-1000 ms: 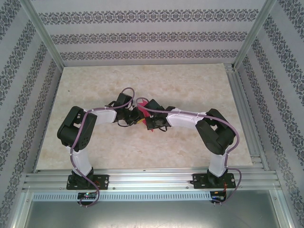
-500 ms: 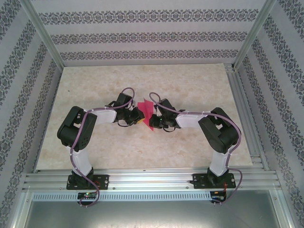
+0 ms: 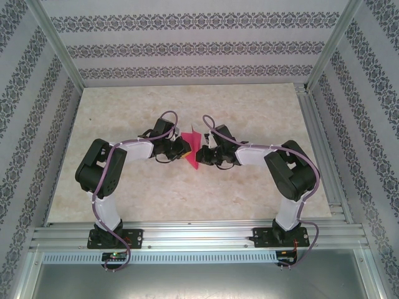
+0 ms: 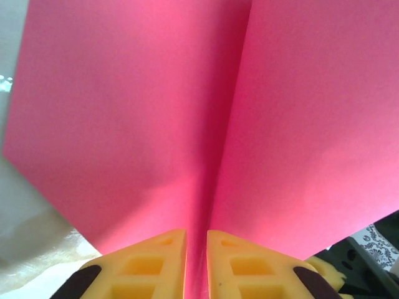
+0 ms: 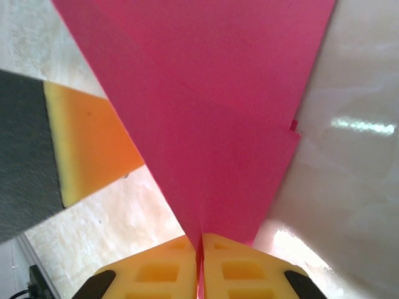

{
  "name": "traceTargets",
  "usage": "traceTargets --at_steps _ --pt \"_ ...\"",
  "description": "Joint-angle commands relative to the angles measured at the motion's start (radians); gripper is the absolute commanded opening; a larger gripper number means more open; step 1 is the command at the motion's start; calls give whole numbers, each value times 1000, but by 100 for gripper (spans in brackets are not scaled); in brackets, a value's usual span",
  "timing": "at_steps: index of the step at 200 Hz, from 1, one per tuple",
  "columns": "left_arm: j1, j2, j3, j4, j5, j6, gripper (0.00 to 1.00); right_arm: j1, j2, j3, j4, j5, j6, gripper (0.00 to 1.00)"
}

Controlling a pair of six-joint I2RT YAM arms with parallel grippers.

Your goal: Fold a paper plane with a square sheet of paper (pick it up from the middle)

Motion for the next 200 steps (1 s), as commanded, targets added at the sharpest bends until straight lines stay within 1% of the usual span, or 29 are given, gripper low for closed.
traceTargets --at_steps 1,28,77,111,153,200 --pt "9 26 19 -40 -19 35 17 -14 47 19 36 -49 33 10" --pt "8 27 7 -38 -22 36 17 -28 81 -17 136 -79 102 10" --pt "9 26 5 -45 -24 50 16 -52 102 -25 135 -93 124 11" --pt "9 38 20 -55 -22 63 16 -55 83 -42 211 -139 172 11" --pt "9 65 36 -75 -43 74 16 -63 62 5 122 -181 128 13" --pt "9 84 47 -113 -61 103 15 -85 86 12 115 -189 122 13"
